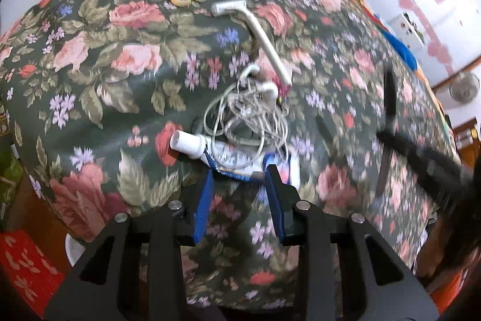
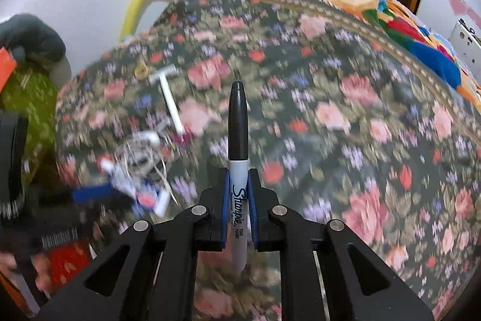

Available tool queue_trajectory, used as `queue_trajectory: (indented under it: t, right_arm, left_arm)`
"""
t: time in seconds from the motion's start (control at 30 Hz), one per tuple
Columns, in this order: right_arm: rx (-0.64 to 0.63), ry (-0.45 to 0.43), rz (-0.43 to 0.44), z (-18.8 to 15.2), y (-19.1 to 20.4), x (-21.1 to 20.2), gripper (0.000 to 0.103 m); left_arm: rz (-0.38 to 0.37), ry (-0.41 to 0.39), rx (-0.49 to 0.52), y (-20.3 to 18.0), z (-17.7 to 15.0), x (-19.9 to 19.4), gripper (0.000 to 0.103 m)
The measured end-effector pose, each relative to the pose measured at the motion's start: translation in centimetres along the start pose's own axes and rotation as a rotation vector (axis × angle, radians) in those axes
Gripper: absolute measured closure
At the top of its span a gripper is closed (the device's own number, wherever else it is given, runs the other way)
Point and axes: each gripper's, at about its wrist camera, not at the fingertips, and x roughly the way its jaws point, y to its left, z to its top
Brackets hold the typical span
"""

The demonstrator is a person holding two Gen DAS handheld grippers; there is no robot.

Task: Collect trash
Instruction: 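Grasp the white toothpaste tube by its cap with the left tool while the right tool holds the Sharpie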

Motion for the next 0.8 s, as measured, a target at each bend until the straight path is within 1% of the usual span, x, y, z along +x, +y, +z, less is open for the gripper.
queue_trajectory:
  t: [0.07,0.13,0.17,0.2,0.3,0.4,0.53,0.57,0.63,0.8]
  right_arm:
    - [0.001,0.029,0.005,-0.8,-0.4,0.5,0.093]
    - [0.006,0.057,0.011,-1.5,-0.7,1.0,0.092]
    - [0.015,0.070,0.006,-1.8,-0.9,1.4,0.092]
    - [0.025,0.081,0.010,-2.0,-1.1,1.7,0.092]
    - [0.093,0.122,0.061,-2.6,-2.1,2.7,0.092]
    - [0.136,0.102,0.095,-3.3,-2.7,2.6,0.092]
    - [0.161,0.098,0.111,-3.6,-2.7,2.4,0.092]
    - [0.163,0.098,0.108,-3.7,-2.8,2.3,0.092]
    - [0.159,0.098,0.100,-3.7,-2.5,2.4,0.091]
    - [0.112,0.079,0.040,-3.6,-1.4,2.5,0.092]
  left_arm:
    - [-0.002,-0.016,-0.031,0.1,0.3,0.1,0.069]
    - [0.004,-0.036,-0.039,0.1,0.5,0.3,0.070]
    - [0.015,-0.043,-0.035,-0.1,0.5,0.3,0.071]
    - [0.035,-0.049,-0.024,-0.3,0.5,0.4,0.080]
    - [0.065,-0.060,0.013,-0.9,0.4,0.7,0.083]
    - [0.061,-0.062,0.035,-1.0,0.2,0.4,0.086]
    - [0.047,-0.072,0.047,-0.9,-0.2,-0.8,0.090]
    - [0.044,-0.073,0.049,-0.8,-0.2,-1.0,0.093]
    - [0.034,-0.080,0.047,-0.7,-0.4,-1.7,0.095]
    - [0.022,-0.102,0.065,-1.0,-0.7,-3.2,0.099]
